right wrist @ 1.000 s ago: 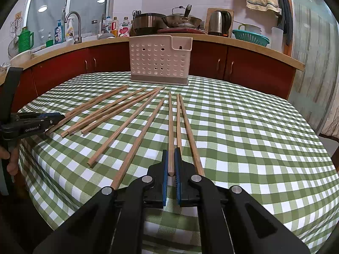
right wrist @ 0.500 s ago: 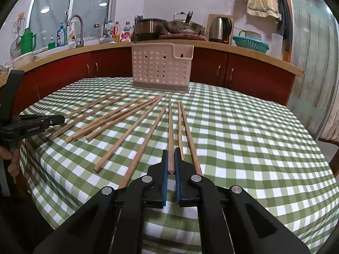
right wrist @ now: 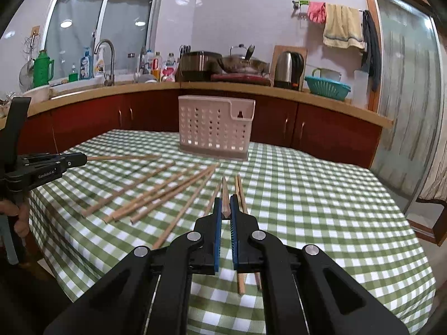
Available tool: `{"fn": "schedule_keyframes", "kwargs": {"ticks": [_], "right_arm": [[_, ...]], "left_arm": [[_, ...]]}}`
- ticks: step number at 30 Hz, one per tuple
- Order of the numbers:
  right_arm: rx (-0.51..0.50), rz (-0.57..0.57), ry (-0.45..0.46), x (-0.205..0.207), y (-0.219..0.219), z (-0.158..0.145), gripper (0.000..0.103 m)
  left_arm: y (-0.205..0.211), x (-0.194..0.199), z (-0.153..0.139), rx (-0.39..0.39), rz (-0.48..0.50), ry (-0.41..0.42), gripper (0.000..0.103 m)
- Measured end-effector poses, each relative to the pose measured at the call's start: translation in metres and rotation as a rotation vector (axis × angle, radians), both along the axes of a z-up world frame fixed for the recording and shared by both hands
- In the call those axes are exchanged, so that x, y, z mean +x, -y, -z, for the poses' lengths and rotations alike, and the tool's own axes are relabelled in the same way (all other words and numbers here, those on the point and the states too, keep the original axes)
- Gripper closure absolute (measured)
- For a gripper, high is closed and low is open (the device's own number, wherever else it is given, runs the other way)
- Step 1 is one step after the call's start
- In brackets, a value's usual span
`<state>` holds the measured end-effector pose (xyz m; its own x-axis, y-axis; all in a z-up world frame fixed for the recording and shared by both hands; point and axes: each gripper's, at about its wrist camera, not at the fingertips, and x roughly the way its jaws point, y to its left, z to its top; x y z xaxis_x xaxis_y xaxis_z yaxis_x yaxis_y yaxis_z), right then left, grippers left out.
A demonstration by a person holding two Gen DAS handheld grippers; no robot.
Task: Organize utensils
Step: 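Lift the chopsticks upright and carry both tools over the plastic caddy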
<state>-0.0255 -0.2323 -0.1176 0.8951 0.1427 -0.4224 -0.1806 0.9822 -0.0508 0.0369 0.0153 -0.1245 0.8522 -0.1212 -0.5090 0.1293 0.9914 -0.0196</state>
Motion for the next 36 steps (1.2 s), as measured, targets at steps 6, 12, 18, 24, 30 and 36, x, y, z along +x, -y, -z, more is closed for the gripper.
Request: {"fn": "schedule_keyframes", "kwargs": {"ticks": [6,12,18,24,30,36], "right_arm": [[0.011,0.002,0.030,-0.003,0.000,-0.013,0.096],[0.045,0.004,0.064,-0.004,0.002,-0.032,0.096],[0.070,0.001,0.098,-0.002,0.003,-0.048,0.096],[0.071,-0.006,0.122,0.005,0.000,-0.059,0.096],[0.088,-0.008,0.141,0.019,0.000,-0.069,0.096],[0.107,-0.006,0.147,0.038,0.002,-0.077,0.096]], "left_arm": [[-0.003,-0.006,-0.019,-0.008,-0.007,0.047,0.096],[-0.005,-0.008,-0.041,-0.022,-0.009,0.096,0.096],[-0.005,-0.009,-0.065,-0.023,-0.007,0.157,0.096],[-0.005,-0.002,-0.078,-0.034,-0.003,0.180,0.096],[-0.007,0.012,-0.086,-0.048,-0.003,0.188,0.096],[-0.008,0.030,-0.095,-0.072,0.005,0.188,0.096]]}}
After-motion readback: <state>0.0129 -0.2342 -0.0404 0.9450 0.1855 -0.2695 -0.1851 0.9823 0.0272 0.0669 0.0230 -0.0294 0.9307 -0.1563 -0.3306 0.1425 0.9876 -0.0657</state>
